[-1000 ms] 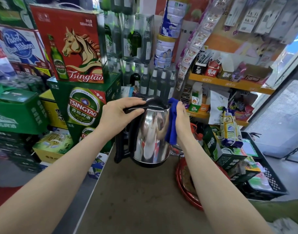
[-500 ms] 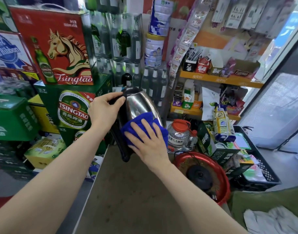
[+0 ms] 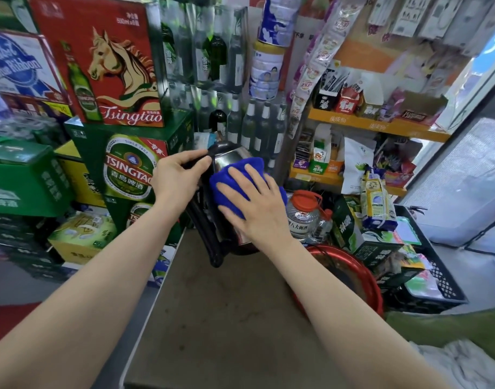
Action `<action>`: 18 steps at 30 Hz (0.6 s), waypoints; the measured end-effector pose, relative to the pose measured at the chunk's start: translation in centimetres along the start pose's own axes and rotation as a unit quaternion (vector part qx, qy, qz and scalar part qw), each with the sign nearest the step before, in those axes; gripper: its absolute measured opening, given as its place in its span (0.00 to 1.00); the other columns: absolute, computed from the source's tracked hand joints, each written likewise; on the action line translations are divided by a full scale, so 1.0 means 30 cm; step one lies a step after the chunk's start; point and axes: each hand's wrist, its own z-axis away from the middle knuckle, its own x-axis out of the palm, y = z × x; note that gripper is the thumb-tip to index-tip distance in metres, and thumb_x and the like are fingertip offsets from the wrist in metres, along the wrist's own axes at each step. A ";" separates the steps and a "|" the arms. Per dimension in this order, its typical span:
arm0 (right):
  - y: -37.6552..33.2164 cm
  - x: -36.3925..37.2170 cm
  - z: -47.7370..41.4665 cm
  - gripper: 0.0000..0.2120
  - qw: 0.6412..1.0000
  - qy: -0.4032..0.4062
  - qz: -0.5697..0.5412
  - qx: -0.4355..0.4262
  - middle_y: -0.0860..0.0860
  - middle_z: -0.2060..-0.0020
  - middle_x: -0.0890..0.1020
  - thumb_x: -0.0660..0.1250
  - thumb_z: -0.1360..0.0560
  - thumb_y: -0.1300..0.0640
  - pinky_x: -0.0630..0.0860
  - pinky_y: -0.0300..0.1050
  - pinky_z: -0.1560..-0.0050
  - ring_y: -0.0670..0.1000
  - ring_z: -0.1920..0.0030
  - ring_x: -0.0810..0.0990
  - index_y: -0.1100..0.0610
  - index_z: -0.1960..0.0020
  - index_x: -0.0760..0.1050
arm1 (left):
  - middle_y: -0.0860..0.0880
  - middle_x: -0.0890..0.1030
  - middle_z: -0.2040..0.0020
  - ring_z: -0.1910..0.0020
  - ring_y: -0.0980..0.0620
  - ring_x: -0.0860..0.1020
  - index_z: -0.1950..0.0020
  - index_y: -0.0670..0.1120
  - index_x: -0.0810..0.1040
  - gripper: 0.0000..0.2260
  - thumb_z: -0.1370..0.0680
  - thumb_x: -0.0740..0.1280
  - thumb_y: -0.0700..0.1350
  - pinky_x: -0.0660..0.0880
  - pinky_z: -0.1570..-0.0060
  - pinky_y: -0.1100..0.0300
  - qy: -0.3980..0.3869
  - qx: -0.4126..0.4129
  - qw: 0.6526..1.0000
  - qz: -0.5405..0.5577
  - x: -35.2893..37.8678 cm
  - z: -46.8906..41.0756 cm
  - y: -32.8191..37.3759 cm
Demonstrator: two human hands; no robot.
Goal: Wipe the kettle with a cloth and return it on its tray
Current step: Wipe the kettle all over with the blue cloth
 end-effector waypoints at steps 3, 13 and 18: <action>-0.041 0.007 -0.056 0.20 0.999 0.004 -0.002 0.052 0.53 0.29 0.76 0.63 0.20 0.44 0.67 0.65 0.30 0.61 0.27 0.71 0.49 0.31 0.77 | 0.55 0.86 0.53 0.55 0.51 0.85 0.48 0.58 0.85 0.12 0.30 0.72 0.57 0.82 0.51 0.48 -0.004 -0.022 0.999 0.042 0.001 -0.004 -0.001; -0.115 0.108 0.151 0.21 0.974 -0.075 -0.113 0.179 0.51 0.25 0.72 0.61 0.19 0.43 0.71 0.63 0.32 0.59 0.24 0.69 0.47 0.28 0.75 | 0.57 0.86 0.61 0.64 0.51 0.85 0.54 0.66 0.84 0.11 0.35 0.70 0.64 0.83 0.53 0.46 -0.036 -0.089 0.995 -0.007 -0.008 0.072 -0.215; -0.183 0.281 0.318 0.23 0.964 -0.149 -0.132 0.176 0.52 0.24 0.71 0.63 0.20 0.42 0.73 0.63 0.33 0.59 0.24 0.68 0.47 0.27 0.73 | 0.60 0.86 0.57 0.62 0.58 0.83 0.52 0.68 0.82 0.08 0.30 0.71 0.60 0.81 0.51 0.54 -0.067 -0.124 0.987 -0.072 0.010 0.102 -0.472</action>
